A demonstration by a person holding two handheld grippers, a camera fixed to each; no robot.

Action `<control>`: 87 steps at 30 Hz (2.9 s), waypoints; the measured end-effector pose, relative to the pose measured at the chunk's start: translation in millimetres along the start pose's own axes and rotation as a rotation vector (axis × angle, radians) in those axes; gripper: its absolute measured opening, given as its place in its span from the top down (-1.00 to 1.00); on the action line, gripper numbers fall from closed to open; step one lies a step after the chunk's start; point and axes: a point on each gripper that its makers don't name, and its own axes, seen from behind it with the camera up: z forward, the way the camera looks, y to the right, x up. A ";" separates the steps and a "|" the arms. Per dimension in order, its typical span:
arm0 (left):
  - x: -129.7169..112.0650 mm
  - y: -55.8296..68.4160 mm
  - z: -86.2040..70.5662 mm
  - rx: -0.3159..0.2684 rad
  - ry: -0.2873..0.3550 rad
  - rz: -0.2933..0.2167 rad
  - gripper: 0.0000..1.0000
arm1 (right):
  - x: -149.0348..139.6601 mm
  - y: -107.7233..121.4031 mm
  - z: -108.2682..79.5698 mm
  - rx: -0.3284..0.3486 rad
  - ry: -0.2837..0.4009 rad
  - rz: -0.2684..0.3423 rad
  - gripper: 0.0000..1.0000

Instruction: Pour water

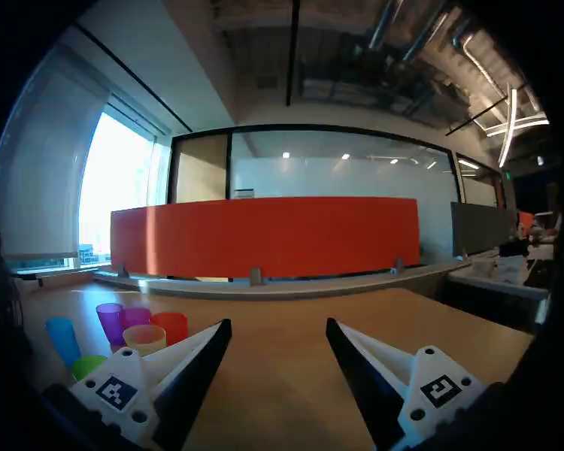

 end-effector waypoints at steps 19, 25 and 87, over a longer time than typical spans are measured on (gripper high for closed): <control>0.1 0.1 -0.6 0.000 0.000 0.000 -0.75 | -11.2 4.3 2.0 -0.025 -0.046 -0.021 -0.95; 0.2 -0.1 -0.4 0.000 0.000 0.000 -0.75 | -11.2 3.0 2.0 -0.026 -0.045 -0.029 -0.95; 0.4 0.3 0.0 0.000 0.000 0.000 -0.75 | -11.4 1.7 0.5 -0.021 -0.047 -0.029 -0.99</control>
